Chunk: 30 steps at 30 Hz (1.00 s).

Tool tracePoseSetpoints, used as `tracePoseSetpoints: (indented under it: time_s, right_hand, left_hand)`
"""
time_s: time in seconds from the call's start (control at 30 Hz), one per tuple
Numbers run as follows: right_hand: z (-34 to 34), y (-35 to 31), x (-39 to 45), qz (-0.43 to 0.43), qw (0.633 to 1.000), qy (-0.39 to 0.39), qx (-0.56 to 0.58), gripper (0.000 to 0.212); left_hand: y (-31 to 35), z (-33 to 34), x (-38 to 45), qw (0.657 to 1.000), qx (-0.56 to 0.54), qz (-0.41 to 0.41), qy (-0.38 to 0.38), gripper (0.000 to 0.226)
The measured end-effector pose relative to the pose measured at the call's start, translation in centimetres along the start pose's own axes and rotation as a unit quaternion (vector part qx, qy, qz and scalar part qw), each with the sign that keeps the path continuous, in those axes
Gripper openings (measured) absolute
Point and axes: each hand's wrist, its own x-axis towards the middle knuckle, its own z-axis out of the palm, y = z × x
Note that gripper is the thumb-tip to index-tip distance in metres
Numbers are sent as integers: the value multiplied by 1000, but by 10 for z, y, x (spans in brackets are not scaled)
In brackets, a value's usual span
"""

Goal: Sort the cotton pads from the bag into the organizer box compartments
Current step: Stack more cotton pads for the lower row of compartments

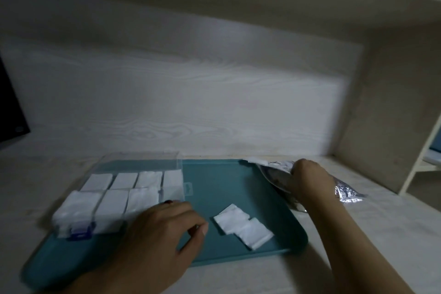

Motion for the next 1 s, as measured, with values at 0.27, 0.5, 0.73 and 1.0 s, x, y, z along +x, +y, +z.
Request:
tracePoseSetpoints:
  time_s: [0.27,0.5,0.73,1.0]
  right_hand:
    - [-30,-40,-21,-98,965,166,176,11]
    - [-30,-84,-58,-194,972,10,130,32]
    - [-29,-59,-36,-148,938,72,303,33]
    - [30,-36,-4,-104,972,-101,182,37]
  left_hand:
    - [9,1,39,1000,6,7,13,22]
    - [8,13,71,990,88,-76,-74,33]
    - [7,28,68,962,169,-107,-187,27]
    - [7,41,84,935,117,-103,-319,31]
